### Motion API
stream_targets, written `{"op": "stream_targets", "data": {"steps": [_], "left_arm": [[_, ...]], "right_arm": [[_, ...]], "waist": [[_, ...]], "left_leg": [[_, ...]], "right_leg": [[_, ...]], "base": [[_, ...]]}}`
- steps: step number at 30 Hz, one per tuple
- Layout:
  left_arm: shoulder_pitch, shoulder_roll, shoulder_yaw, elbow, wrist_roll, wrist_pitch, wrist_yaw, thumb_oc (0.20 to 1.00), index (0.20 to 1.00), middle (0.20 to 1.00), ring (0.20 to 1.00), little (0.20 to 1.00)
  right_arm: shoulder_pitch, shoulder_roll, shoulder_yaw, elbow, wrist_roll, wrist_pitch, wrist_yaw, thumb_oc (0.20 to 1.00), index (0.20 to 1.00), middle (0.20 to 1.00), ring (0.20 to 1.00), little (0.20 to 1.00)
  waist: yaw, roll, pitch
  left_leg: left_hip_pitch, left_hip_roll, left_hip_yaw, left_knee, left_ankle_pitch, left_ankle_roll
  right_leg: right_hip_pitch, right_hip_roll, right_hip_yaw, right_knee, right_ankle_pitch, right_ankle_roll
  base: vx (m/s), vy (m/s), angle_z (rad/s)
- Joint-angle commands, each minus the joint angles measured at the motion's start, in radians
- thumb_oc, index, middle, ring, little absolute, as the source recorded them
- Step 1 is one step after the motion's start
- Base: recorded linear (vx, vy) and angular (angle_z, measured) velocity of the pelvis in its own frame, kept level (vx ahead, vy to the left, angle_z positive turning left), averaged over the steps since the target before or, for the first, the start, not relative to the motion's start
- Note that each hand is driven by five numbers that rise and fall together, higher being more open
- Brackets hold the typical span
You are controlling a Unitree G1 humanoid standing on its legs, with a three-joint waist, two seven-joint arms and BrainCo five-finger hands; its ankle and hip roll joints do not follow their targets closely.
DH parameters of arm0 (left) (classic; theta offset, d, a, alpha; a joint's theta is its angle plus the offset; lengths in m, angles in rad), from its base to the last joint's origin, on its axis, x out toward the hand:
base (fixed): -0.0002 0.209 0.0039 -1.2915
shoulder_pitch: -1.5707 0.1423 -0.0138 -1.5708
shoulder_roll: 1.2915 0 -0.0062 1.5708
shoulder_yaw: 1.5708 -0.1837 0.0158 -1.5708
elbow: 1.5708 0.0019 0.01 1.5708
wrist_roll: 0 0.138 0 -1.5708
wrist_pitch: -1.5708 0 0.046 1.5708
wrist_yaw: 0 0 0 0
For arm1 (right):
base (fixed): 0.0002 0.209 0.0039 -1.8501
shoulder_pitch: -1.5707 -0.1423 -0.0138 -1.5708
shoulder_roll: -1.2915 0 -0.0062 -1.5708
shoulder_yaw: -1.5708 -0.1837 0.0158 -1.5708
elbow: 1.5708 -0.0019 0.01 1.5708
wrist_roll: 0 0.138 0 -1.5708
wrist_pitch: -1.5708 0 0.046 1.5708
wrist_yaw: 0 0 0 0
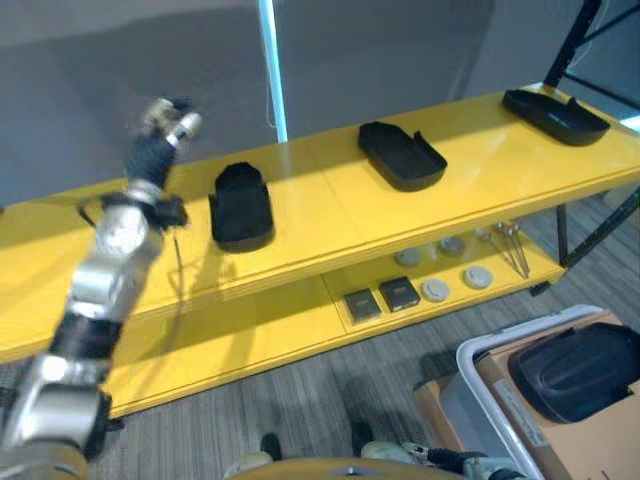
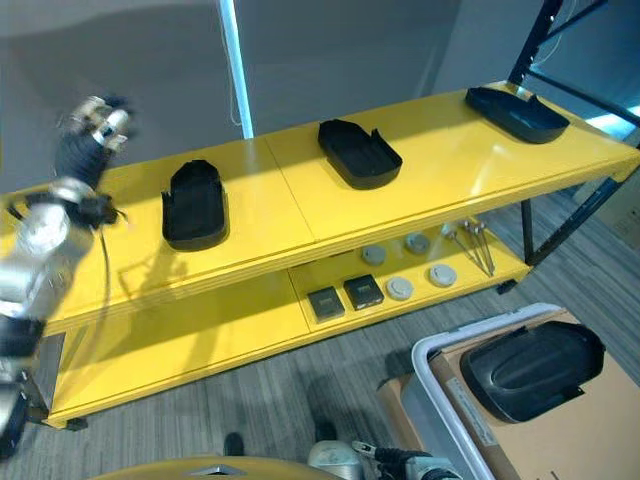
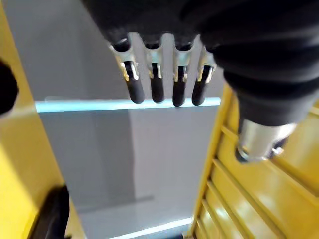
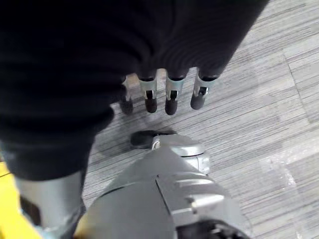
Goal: Move parts from the plastic box to the shelf.
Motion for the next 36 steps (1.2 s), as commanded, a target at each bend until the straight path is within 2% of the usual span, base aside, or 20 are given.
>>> {"op": "stream_targets", "data": {"steps": [1,4,6,9,15,25,29,36], "left_arm": [[0.043,-0.053,0.037,0.071,0.134,-0.093,-0.056,0.2,0.2,0.2,0.2,0.2],[0.155,-0.11,0.007,0.048,0.186,-0.121,-0.107,0.2,0.2,0.2,0.2,0.2],[0.189,-0.121,-0.058,0.074,0.169,-0.133,-0.138,0.2,0.2,0.2,0.2,0.2],[0.199,-0.129,-0.124,0.064,0.186,-0.135,-0.126,0.2,0.2,0.2,0.2,0.2],[0.164,-0.14,-0.179,0.087,0.166,-0.145,-0.093,0.2,0.2,0.2,0.2,0.2],[0.033,-0.172,-0.223,0.156,0.136,-0.2,0.034,0.2,0.2,0.2,0.2,0.2],[-0.066,-0.193,-0.213,0.318,0.147,-0.169,0.18,0.2,0.2,0.2,0.2,0.2],[-0.133,-0.189,-0.185,0.46,0.147,-0.197,0.206,0.2,0.2,0.2,0.2,0.2]], "right_arm": [[0.003,0.045,0.016,0.072,0.004,-0.019,-0.014,1.0,1.0,1.0,1.0,1.0],[0.014,0.054,0.013,0.065,0.006,-0.012,-0.016,1.0,1.0,1.0,1.0,1.0],[0.014,0.047,0.029,0.081,-0.031,-0.015,0.003,1.0,1.0,1.0,1.0,1.0],[0.004,0.043,0.039,0.076,0.021,-0.011,-0.006,1.0,1.0,1.0,1.0,1.0],[-0.004,0.038,0.047,0.071,0.028,-0.011,-0.008,1.0,1.0,1.0,1.0,1.0],[0.005,0.014,0.058,0.058,0.012,-0.016,0.0,1.0,1.0,1.0,1.0,1.0],[0.019,0.006,0.081,0.026,-0.004,-0.017,0.0,1.0,1.0,1.0,1.0,1.0],[-0.001,-0.009,0.102,-0.003,0.004,-0.018,-0.005,1.0,1.0,1.0,1.0,1.0]], "waist": [[0.018,-0.024,0.051],[0.035,-0.029,0.058],[0.043,-0.028,0.064],[0.045,-0.025,0.072],[0.029,-0.018,0.081],[-0.035,-0.014,0.122],[-0.075,-0.02,0.146],[-0.101,-0.02,0.197]], "left_leg": [[-0.001,-0.012,0.024,0.002,-0.082,0.022],[-0.008,-0.013,0.014,0.002,-0.084,0.023],[-0.019,-0.012,0.017,0.002,-0.081,0.022],[-0.027,-0.014,0.014,0.002,-0.079,0.022],[-0.045,-0.014,0.028,0.002,-0.072,0.021],[-0.067,-0.008,0.051,0.002,-0.058,0.018],[-0.071,-0.005,0.059,0.002,-0.053,0.019],[-0.093,0.0,0.066,0.002,-0.045,0.016]], "right_leg": [[0.074,-0.006,-0.057,0.001,-0.138,-0.003],[0.069,-0.005,-0.066,0.001,-0.138,-0.003],[0.061,-0.005,-0.073,0.001,-0.134,-0.002],[0.052,-0.006,-0.079,0.001,-0.129,0.0],[0.033,-0.005,-0.069,0.001,-0.124,0.002],[-0.003,0.004,-0.021,0.001,-0.11,0.002],[-0.019,0.008,0.004,0.001,-0.104,0.002],[-0.051,0.011,0.022,0.002,-0.098,-0.004]], "base": [[-0.02,-0.005,0.16],[-0.03,0.019,0.27],[-0.02,0.045,0.33],[-0.01,0.018,0.09],[0.0,0.008,0.0],[0.02,0.006,-0.11],[0.05,-0.01,-0.18],[-0.02,0.001,-0.12]]}}
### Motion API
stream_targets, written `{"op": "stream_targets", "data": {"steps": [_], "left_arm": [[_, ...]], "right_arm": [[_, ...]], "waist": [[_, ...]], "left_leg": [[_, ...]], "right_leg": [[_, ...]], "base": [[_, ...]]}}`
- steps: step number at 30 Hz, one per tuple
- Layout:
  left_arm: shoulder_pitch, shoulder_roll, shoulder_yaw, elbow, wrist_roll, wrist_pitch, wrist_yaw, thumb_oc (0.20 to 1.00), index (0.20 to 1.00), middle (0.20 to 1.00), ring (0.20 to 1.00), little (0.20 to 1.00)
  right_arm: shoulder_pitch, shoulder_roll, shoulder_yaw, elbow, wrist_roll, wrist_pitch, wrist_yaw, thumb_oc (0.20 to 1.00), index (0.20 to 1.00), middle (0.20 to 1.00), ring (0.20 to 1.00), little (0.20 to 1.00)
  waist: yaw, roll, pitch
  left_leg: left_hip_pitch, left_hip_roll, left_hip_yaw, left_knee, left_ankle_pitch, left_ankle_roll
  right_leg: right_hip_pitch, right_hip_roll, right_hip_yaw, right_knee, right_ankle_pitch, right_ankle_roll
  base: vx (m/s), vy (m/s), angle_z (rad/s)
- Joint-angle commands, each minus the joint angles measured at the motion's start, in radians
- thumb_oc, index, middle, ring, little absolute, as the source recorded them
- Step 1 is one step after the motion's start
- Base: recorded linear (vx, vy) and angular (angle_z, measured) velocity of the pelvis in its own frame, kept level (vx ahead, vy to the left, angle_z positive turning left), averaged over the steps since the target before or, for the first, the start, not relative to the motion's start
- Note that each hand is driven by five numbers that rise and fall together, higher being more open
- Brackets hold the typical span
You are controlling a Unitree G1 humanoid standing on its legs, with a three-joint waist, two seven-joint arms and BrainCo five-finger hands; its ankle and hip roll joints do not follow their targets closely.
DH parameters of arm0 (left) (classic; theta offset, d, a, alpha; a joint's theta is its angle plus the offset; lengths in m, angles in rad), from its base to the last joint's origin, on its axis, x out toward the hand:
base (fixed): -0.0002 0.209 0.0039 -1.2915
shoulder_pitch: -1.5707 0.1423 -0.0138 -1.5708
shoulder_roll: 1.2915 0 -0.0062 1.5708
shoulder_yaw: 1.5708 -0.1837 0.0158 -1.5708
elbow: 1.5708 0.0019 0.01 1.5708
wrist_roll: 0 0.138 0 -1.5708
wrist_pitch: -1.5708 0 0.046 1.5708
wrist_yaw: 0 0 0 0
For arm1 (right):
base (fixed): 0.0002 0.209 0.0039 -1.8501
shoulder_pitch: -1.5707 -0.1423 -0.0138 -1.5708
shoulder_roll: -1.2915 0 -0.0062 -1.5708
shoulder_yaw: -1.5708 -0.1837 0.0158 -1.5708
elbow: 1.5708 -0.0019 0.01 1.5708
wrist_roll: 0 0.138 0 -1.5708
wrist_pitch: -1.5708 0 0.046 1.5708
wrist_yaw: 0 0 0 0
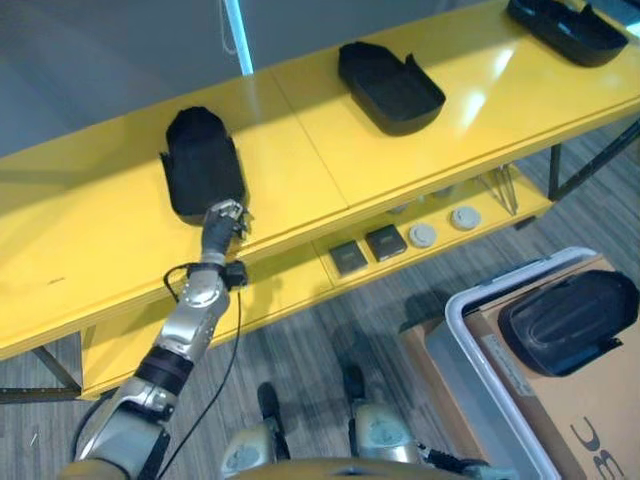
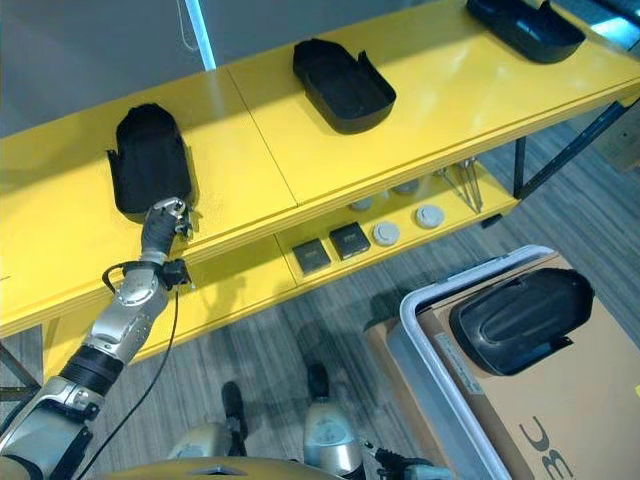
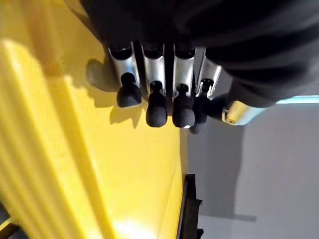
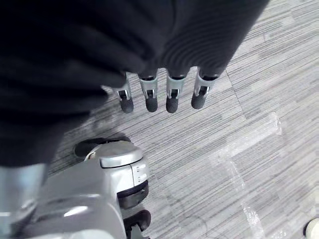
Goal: Move parts from the plastic box to the shelf.
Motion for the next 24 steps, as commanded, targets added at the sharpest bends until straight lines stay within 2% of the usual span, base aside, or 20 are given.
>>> {"op": "stream_targets", "data": {"steps": [1,8,15,16,17,21,24], "left_arm": [[-0.093,0.023,0.016,0.081,-0.002,-0.036,0.013,0.2,0.2,0.2,0.2,0.2],[-0.137,0.036,0.021,0.139,-0.021,-0.035,0.003,0.2,0.2,0.2,0.2,0.2],[-0.092,0.017,0.011,0.088,-0.039,-0.084,-0.048,0.2,0.2,0.2,0.2,0.2],[-0.075,0.014,0.011,0.067,-0.025,-0.088,-0.05,0.485,0.485,0.485,0.485,0.485],[-0.036,0.005,0.006,0.015,-0.007,-0.096,-0.053,1.0,1.0,1.0,1.0,1.0],[0.05,0.0,0.002,-0.101,0.035,-0.115,-0.033,1.0,1.0,1.0,1.0,1.0],[0.145,0.003,0.005,-0.203,0.103,-0.168,-0.034,1.0,1.0,1.0,1.0,1.0]], "right_arm": [[-0.018,0.008,0.063,0.007,-0.002,0.004,0.0,1.0,1.0,1.0,1.0,1.0],[-0.03,0.003,0.063,-0.006,0.003,0.006,-0.004,1.0,1.0,1.0,1.0,1.0],[-0.022,0.01,0.049,0.002,-0.005,-0.008,-0.009,1.0,1.0,1.0,1.0,1.0],[-0.019,0.013,0.043,0.004,-0.006,-0.01,-0.011,1.0,1.0,1.0,1.0,1.0],[-0.017,0.019,0.034,0.013,0.005,-0.012,-0.01,1.0,1.0,1.0,1.0,1.0],[-0.016,0.026,0.014,0.022,0.015,-0.011,-0.012,1.0,1.0,1.0,1.0,1.0],[-0.017,0.031,-0.003,0.032,0.025,-0.012,-0.016,1.0,1.0,1.0,1.0,1.0]], "waist": [[-0.006,-0.036,0.025],[-0.018,-0.034,0.05],[-0.011,-0.033,0.032],[-0.007,-0.033,0.026],[0.005,-0.032,0.013],[0.028,-0.03,-0.013],[0.06,-0.03,-0.05]], "left_leg": [[-0.021,-0.007,0.016,0.002,-0.056,0.013],[-0.028,-0.008,0.014,0.002,-0.055,0.012],[-0.01,-0.009,0.013,0.002,-0.058,0.01],[-0.005,-0.009,0.014,0.002,-0.06,0.01],[0.002,-0.011,0.014,0.002,-0.06,0.008],[0.015,-0.013,0.013,0.005,-0.066,0.008],[0.033,-0.011,0.018,0.01,-0.075,0.006]], "right_leg": [[0.041,0.009,-0.002,0.005,-0.116,-0.019],[0.024,0.012,0.009,0.009,-0.114,-0.02],[0.046,0.011,0.004,0.006,-0.119,-0.019],[0.052,0.01,0.001,0.005,-0.12,-0.019],[0.065,0.007,-0.008,0.004,-0.122,-0.018],[0.089,0.002,-0.025,0.002,-0.128,-0.018],[0.12,-0.005,-0.051,0.002,-0.136,-0.02]], "base": [[-0.05,0.003,0.01],[-0.01,0.001,0.0],[0.0,0.0,0.0],[-0.01,0.004,-0.03],[-0.02,0.009,-0.03],[-0.03,0.023,0.02],[-0.1,0.052,0.12]]}}
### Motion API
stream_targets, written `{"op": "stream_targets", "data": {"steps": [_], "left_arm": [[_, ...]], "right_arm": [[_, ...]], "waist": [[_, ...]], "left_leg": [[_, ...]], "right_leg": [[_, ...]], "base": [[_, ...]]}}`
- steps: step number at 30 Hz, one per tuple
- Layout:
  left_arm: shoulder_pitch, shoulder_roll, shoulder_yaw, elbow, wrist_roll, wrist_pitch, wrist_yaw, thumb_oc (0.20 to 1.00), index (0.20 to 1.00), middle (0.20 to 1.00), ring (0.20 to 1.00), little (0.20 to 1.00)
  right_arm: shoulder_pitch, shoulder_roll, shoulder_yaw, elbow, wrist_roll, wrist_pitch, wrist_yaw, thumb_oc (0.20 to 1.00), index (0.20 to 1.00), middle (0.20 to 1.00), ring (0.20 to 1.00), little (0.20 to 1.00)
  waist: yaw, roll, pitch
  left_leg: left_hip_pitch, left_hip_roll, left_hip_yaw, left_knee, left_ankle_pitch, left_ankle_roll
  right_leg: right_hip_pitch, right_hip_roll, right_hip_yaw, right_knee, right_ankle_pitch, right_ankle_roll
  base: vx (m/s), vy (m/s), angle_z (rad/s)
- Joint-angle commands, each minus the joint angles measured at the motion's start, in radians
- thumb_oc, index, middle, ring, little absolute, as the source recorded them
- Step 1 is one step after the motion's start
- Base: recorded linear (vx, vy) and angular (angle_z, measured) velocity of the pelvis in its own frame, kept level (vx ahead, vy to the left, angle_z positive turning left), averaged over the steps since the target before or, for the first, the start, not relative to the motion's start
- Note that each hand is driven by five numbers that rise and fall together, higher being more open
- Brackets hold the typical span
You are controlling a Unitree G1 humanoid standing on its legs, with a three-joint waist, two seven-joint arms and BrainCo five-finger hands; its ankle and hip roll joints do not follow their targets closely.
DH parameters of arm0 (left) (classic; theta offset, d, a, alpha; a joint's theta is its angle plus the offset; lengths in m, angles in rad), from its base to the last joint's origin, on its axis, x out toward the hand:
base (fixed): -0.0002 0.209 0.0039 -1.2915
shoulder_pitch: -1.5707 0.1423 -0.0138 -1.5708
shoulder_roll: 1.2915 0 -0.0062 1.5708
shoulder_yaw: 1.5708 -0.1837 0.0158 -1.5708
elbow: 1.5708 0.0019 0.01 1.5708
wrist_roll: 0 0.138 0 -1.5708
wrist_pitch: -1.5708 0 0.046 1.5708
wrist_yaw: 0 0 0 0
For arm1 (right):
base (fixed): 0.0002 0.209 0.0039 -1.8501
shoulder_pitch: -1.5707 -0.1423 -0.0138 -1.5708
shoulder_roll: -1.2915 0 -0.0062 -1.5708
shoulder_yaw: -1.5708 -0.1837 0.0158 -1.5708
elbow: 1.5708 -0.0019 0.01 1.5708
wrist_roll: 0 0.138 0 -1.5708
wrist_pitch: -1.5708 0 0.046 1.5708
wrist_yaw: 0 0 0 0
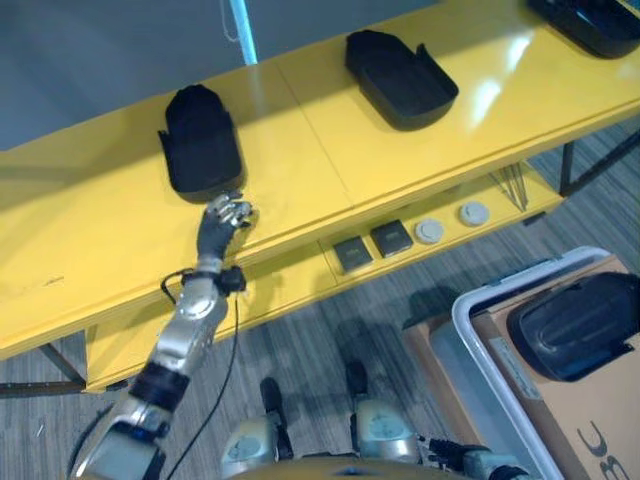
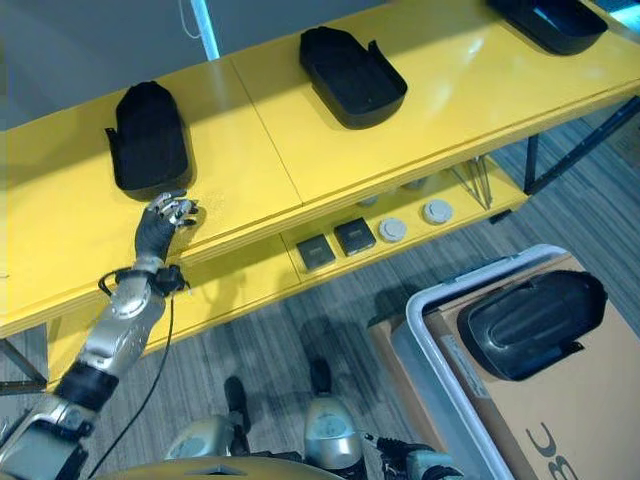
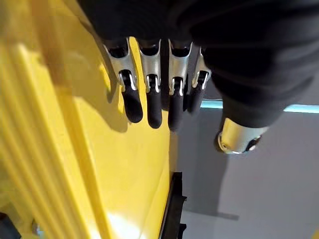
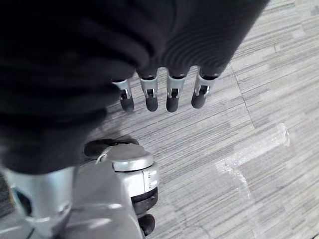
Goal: Move parts from the plastic box to the shelf.
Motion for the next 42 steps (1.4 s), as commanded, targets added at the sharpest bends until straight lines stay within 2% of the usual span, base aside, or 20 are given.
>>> {"op": "stream_targets", "data": {"steps": [1,4,6,9,12,15,19,20,24,25,26,30,32,38,40,41,42], "left_arm": [[-0.006,0.014,-0.016,-0.042,0.111,-0.144,0.007,1.0,1.0,1.0,1.0,1.0],[0.049,0.038,-0.029,-0.105,0.155,-0.216,0.038,1.0,1.0,1.0,1.0,1.0],[0.074,0.043,-0.044,-0.119,0.179,-0.235,0.035,1.0,1.0,1.0,1.0,1.0],[0.088,0.037,-0.095,-0.095,0.195,-0.222,0.04,1.0,1.0,1.0,1.0,1.0],[0.091,0.032,-0.163,-0.042,0.198,-0.153,-0.032,1.0,1.0,1.0,1.0,1.0],[0.07,0.024,-0.227,0.008,0.219,-0.15,-0.081,1.0,1.0,1.0,1.0,1.0],[0.045,0.023,-0.28,0.052,0.247,-0.151,-0.092,1.0,1.0,1.0,1.0,1.0],[0.029,0.024,-0.298,0.079,0.258,-0.137,-0.071,1.0,1.0,1.0,1.0,1.0],[0.022,0.027,-0.292,0.125,0.289,-0.128,-0.003,1.0,1.0,1.0,1.0,1.0],[0.021,0.028,-0.278,0.147,0.29,-0.125,0.027,1.0,1.0,1.0,1.0,1.0],[0.02,0.032,-0.262,0.178,0.288,-0.121,0.072,1.0,1.0,1.0,1.0,1.0],[0.023,0.016,-0.224,0.252,0.257,-0.102,0.138,1.0,1.0,1.0,1.0,1.0],[0.021,-0.01,-0.203,0.317,0.273,-0.103,0.18,1.0,1.0,1.0,1.0,1.0],[0.034,-0.062,-0.16,0.442,0.283,-0.097,0.252,1.0,1.0,1.0,1.0,1.0],[0.051,-0.078,-0.131,0.494,0.281,-0.095,0.262,1.0,1.0,1.0,1.0,1.0],[0.051,-0.08,-0.128,0.499,0.279,-0.091,0.262,1.0,1.0,1.0,1.0,1.0],[0.07,-0.097,-0.093,0.562,0.258,-0.089,0.273,1.0,1.0,1.0,1.0,1.0]], "right_arm": [[0.021,0.045,0.016,0.034,0.033,0.0,-0.008,1.0,1.0,1.0,1.0,1.0],[0.003,0.05,0.006,0.05,0.078,0.002,-0.03,1.0,1.0,1.0,1.0,1.0],[-0.011,0.048,0.003,0.053,0.096,0.015,-0.041,1.0,1.0,1.0,1.0,1.0],[-0.022,0.053,0.003,0.067,0.118,0.019,-0.05,1.0,1.0,1.0,1.0,1.0],[-0.031,0.062,-0.01,0.073,0.195,0.018,-0.081,1.0,1.0,1.0,1.0,1.0],[-0.025,0.074,-0.027,0.072,0.242,0.029,-0.102,1.0,1.0,1.0,1.0,1.0],[-0.008,0.086,-0.049,0.075,0.264,0.037,-0.105,1.0,1.0,1.0,1.0,1.0],[0.01,0.095,-0.061,0.08,0.255,0.033,-0.099,1.0,1.0,1.0,1.0,1.0],[0.035,0.109,-0.074,0.083,0.212,0.031,-0.083,1.0,1.0,1.0,1.0,1.0],[0.046,0.111,-0.075,0.084,0.182,0.029,-0.073,1.0,1.0,1.0,1.0,1.0],[0.062,0.111,-0.074,0.084,0.132,0.025,-0.051,1.0,1.0,1.0,1.0,1.0],[0.079,0.113,-0.065,0.086,0.103,0.014,-0.041,1.0,1.0,1.0,1.0,1.0],[0.087,0.114,-0.066,0.088,0.098,0.013,-0.038,1.0,1.0,1.0,1.0,1.0],[0.102,0.107,-0.072,0.095,0.043,-0.025,-0.026,1.0,1.0,1.0,1.0,1.0],[0.082,0.082,-0.068,0.085,0.031,-0.044,-0.029,1.0,1.0,1.0,1.0,1.0],[0.079,0.08,-0.067,0.084,0.035,-0.05,-0.032,1.0,1.0,1.0,1.0,1.0],[0.043,0.062,-0.052,0.079,0.074,-0.07,-0.042,1.0,1.0,1.0,1.0,1.0]], "waist": [[0.036,-0.033,-0.102],[0.063,-0.041,-0.13],[0.073,-0.05,-0.147],[0.076,-0.063,-0.162],[0.068,-0.075,-0.177],[0.044,-0.08,-0.18],[0.017,-0.081,-0.172],[-0.001,-0.079,-0.161],[-0.01,-0.084,-0.139],[-0.014,-0.085,-0.13],[-0.015,-0.085,-0.123],[-0.011,-0.091,-0.113],[-0.017,-0.092,-0.108],[-0.032,-0.089,-0.111],[-0.009,-0.089,-0.108],[-0.007,-0.089,-0.107],[0.034,-0.099,-0.106]], "left_leg": [[-0.031,-0.012,0.017,0.011,-0.068,0.002],[-0.009,-0.013,0.015,0.018,-0.082,0.006],[0.013,-0.014,0.017,0.019,-0.095,0.011],[0.036,-0.022,0.015,0.02,-0.114,0.02],[0.065,-0.036,0.023,0.009,-0.136,0.037],[0.074,-0.046,0.034,0.002,-0.153,0.056],[0.075,-0.056,0.048,0.002,-0.169,0.075],[0.076,-0.058,0.078,0.002,-0.173,0.081],[0.09,-0.051,0.173,0.002,-0.176,0.084],[0.094,-0.047,0.219,0.002,-0.174,0.082],[0.109,-0.04,0.266,0.006,-0.197,0.078],[0.116,-0.023,0.363,0.013,-0.194,0.079],[0.111,-0.011,0.393,0.026,-0.196,0.079],[0.091,0.036,0.389,0.11,-0.218,0.053],[0.045,0.032,0.298,0.191,-0.231,0.04],[0.039,0.031,0.287,0.198,-0.233,0.039],[-0.015,-0.038,0.148,0.22,-0.235,0.055]], "right_leg": [[0.055,-0.004,-0.041,-0.002,-0.125,-0.009],[0.081,-0.009,-0.058,-0.002,-0.127,-0.008],[0.091,-0.011,-0.062,-0.002,-0.125,-0.005],[0.1,-0.013,-0.057,-0.002,-0.121,0.002],[0.106,-0.017,-0.04,-0.002,-0.115,0.017],[0.097,-0.027,-0.014,0.015,-0.108,0.035],[0.068,-0.04,0.003,0.05,-0.104,0.054],[0.04,-0.053,-0.007,0.064,-0.089,0.071],[0.008,-0.086,-0.074,0.072,-0.06,0.101],[-0.011,-0.102,-0.113,0.075,-0.044,0.111],[-0.018,-0.123,-0.169,0.073,-0.041,0.134],[-0.034,-0.15,-0.258,0.076,-0.023,0.136],[-0.044,-0.144,-0.269,0.07,-0.027,0.12],[-0.021,-0.098,-0.232,0.03,-0.059,0.062],[-0.008,-0.07,-0.185,0.01,-0.069,0.036],[-0.008,-0.067,-0.18,0.009,-0.071,0.035],[-0.022,-0.046,-0.103,-0.002,-0.059,0.021]], "base": [[-0.07,0.031,0.08],[-0.09,0.055,0.1],[-0.09,0.07,0.15],[-0.05,0.062,0.2],[-0.05,0.091,-0.01],[-0.06,0.108,-0.2],[-0.07,0.093,-0.14],[-0.13,0.098,-0.5],[-0.14,0.038,-0.87],[-0.12,0.002,-1.66],[-0.12,-0.018,-1.68],[-0.09,-0.075,-1.5],[-0.05,-0.153,-1.11],[0.04,-0.155,-0.59],[0.06,-0.115,-0.38],[-0.01,-0.092,-0.51],[-0.02,-0.054,-0.63]]}}
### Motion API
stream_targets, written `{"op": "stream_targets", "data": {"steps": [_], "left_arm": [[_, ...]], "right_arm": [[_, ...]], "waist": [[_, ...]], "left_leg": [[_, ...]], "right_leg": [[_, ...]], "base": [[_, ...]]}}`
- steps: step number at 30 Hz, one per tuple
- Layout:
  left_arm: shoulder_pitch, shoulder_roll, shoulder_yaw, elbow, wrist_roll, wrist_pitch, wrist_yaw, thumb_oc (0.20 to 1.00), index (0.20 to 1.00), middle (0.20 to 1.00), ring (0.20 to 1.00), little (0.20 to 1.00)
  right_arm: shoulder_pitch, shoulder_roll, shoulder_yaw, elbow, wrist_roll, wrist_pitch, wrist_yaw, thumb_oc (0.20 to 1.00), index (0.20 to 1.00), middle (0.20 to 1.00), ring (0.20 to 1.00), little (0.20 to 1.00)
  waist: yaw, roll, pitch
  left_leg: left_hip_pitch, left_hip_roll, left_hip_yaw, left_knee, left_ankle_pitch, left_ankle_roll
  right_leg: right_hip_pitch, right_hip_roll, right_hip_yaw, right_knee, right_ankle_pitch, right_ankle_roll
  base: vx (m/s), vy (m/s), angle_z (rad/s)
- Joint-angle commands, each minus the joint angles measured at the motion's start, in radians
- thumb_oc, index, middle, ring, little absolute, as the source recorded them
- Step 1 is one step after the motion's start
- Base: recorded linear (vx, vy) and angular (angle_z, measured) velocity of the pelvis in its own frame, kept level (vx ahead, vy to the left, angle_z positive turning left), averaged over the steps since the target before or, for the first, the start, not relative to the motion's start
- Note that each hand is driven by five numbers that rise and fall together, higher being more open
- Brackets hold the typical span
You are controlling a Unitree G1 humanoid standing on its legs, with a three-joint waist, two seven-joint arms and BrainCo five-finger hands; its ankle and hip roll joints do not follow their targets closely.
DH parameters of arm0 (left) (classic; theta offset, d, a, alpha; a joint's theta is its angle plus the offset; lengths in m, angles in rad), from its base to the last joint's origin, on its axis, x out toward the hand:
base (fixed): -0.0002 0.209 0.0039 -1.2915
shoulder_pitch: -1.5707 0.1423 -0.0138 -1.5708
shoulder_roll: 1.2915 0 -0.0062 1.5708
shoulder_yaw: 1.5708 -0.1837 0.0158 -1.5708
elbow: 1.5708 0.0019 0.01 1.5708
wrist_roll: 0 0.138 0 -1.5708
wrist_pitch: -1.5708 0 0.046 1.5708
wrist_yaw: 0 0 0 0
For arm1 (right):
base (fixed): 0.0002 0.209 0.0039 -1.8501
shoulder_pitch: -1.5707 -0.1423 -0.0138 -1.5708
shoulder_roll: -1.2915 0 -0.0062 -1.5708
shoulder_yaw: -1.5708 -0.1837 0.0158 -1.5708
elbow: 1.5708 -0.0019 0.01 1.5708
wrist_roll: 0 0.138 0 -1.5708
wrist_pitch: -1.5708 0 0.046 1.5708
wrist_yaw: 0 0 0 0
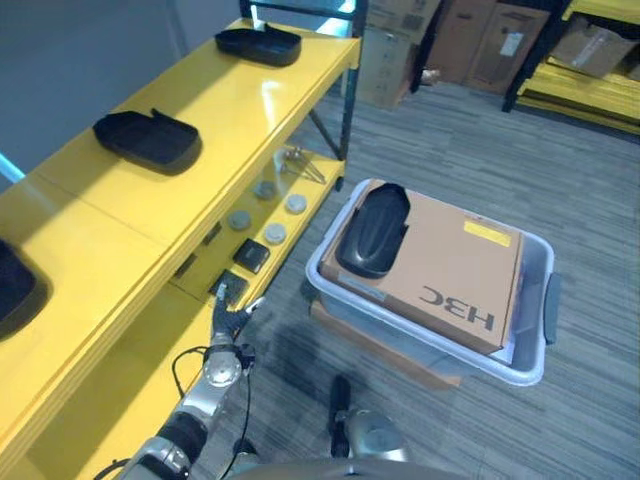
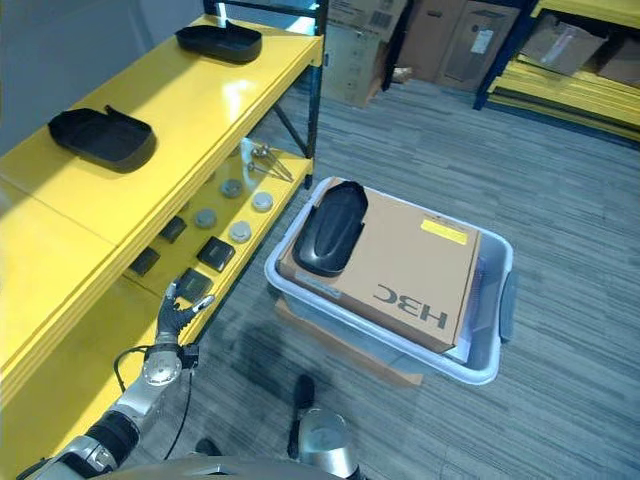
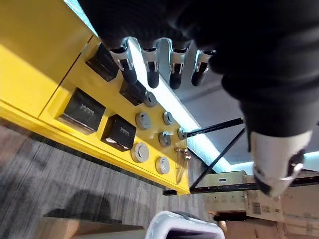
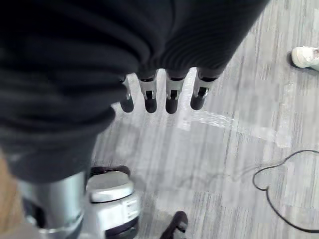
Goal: Move parts from the plastic box to the shelf.
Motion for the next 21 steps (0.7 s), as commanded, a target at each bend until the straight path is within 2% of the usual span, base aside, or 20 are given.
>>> {"op": "stream_targets", "data": {"steps": [1,2,3,4,7,10,13,15,16,17,18,19,21], "left_arm": [[0.003,0.026,0.053,-0.005,-0.003,-0.04,0.049,1.0,1.0,1.0,1.0,1.0],[0.006,0.025,0.057,0.0,-0.004,-0.038,0.048,1.0,1.0,1.0,1.0,1.0],[0.042,0.021,0.083,0.045,-0.014,-0.039,0.029,1.0,1.0,1.0,1.0,1.0],[0.06,0.015,0.096,0.076,-0.029,-0.039,0.013,1.0,1.0,1.0,1.0,1.0],[0.101,0.003,0.123,0.133,-0.086,-0.027,-0.021,1.0,1.0,1.0,1.0,1.0],[0.13,-0.015,0.149,0.223,-0.078,-0.012,-0.058,1.0,1.0,1.0,1.0,1.0],[0.137,-0.019,0.156,0.309,-0.05,-0.001,-0.05,1.0,1.0,1.0,1.0,1.0],[0.142,-0.014,0.173,0.362,-0.091,0.007,-0.053,1.0,1.0,1.0,1.0,1.0],[0.146,-0.008,0.208,0.41,-0.134,0.003,-0.055,1.0,1.0,1.0,1.0,1.0],[0.146,-0.007,0.213,0.415,-0.144,0.001,-0.055,1.0,1.0,1.0,1.0,1.0],[0.147,-0.004,0.224,0.428,-0.168,-0.009,-0.061,1.0,1.0,1.0,1.0,1.0],[0.138,0.0,0.246,0.446,-0.208,-0.016,-0.096,1.0,1.0,1.0,1.0,1.0],[0.128,0.001,0.254,0.458,-0.196,-0.03,-0.105,1.0,1.0,1.0,1.0,1.0]], "right_arm": [[-0.079,-0.009,0.059,0.04,0.019,-0.041,0.005,1.0,1.0,1.0,1.0,1.0],[-0.083,-0.01,0.06,0.041,0.026,-0.044,0.004,1.0,1.0,1.0,1.0,1.0],[-0.11,-0.017,0.072,0.031,0.041,-0.046,0.006,1.0,1.0,1.0,1.0,1.0],[-0.121,-0.019,0.076,0.024,0.047,-0.045,0.004,1.0,1.0,1.0,1.0,1.0],[-0.136,-0.018,0.081,0.003,0.075,-0.042,-0.008,1.0,1.0,1.0,1.0,1.0],[-0.139,-0.008,0.069,-0.007,0.082,-0.045,-0.031,1.0,1.0,1.0,1.0,1.0],[-0.124,0.003,0.066,-0.016,0.041,-0.06,-0.017,1.0,1.0,1.0,1.0,1.0],[-0.111,0.013,0.075,-0.02,-0.006,-0.064,-0.027,1.0,1.0,1.0,1.0,1.0],[-0.094,0.033,0.072,-0.009,0.069,-0.058,-0.05,1.0,1.0,1.0,1.0,1.0],[-0.091,0.036,0.07,-0.008,0.083,-0.051,-0.052,1.0,1.0,1.0,1.0,1.0],[-0.083,0.04,0.059,-0.008,0.076,-0.029,-0.054,1.0,1.0,1.0,1.0,1.0],[-0.06,0.044,0.047,0.003,-0.028,-0.003,-0.038,1.0,1.0,1.0,1.0,1.0],[-0.046,0.045,0.046,0.028,-0.088,-0.007,-0.023,1.0,1.0,1.0,1.0,1.0]], "waist": [[0.079,-0.055,0.012],[0.084,-0.055,0.012],[0.124,-0.059,0.005],[0.141,-0.062,-0.002],[0.163,-0.059,-0.008],[0.158,-0.05,-0.008],[0.148,-0.049,0.001],[0.143,-0.051,0.012],[0.142,-0.051,0.023],[0.142,-0.051,0.025],[0.135,-0.049,0.027],[0.117,-0.045,0.025],[0.108,-0.04,0.022]], "left_leg": [[-0.092,-0.185,-0.189,0.098,-0.182,0.054],[-0.095,-0.192,-0.203,0.099,-0.185,0.057],[-0.119,-0.265,-0.351,0.102,-0.194,0.085],[-0.13,-0.298,-0.413,0.1,-0.194,0.1],[-0.141,-0.338,-0.487,0.081,-0.183,0.118],[-0.115,-0.342,-0.495,0.018,-0.159,0.125],[-0.11,-0.342,-0.491,-0.015,-0.142,0.128],[-0.105,-0.338,-0.471,-0.025,-0.138,0.127],[-0.099,-0.322,-0.421,-0.028,-0.136,0.123],[-0.098,-0.319,-0.415,-0.029,-0.136,0.123],[-0.094,-0.314,-0.411,-0.028,-0.141,0.128],[-0.097,-0.304,-0.409,-0.025,-0.142,0.134],[-0.101,-0.298,-0.417,-0.022,-0.142,0.137]], "right_leg": [[0.079,-0.064,0.133,-0.047,-0.036,0.062],[0.079,-0.061,0.141,-0.047,-0.037,0.062],[0.069,-0.033,0.212,-0.047,-0.036,0.056],[0.059,-0.021,0.24,-0.047,-0.033,0.052],[0.046,0.002,0.267,-0.047,-0.026,0.048],[0.03,0.014,0.272,-0.047,-0.018,0.053],[0.012,0.02,0.266,-0.033,-0.014,0.061],[-0.01,0.015,0.235,-0.01,-0.013,0.069],[-0.029,-0.011,0.177,0.028,-0.019,0.082],[-0.031,-0.015,0.173,0.034,-0.02,0.084],[-0.033,-0.024,0.181,0.045,-0.026,0.086],[-0.034,-0.037,0.221,0.062,-0.035,0.087],[-0.034,-0.048,0.248,0.068,-0.038,0.089]], "base": [[-0.02,-0.045,-0.88],[0.02,0.01,-1.2],[0.02,0.007,-1.41],[0.02,0.011,-1.2],[0.0,0.032,-1.12],[-0.05,0.131,-0.32],[-0.06,0.093,-0.08],[-0.07,0.036,-0.27],[-0.04,-0.007,-0.58],[-0.01,-0.031,-0.73],[0.04,-0.066,-0.82],[0.04,-0.074,-0.46],[0.1,-0.14,0.01]]}}
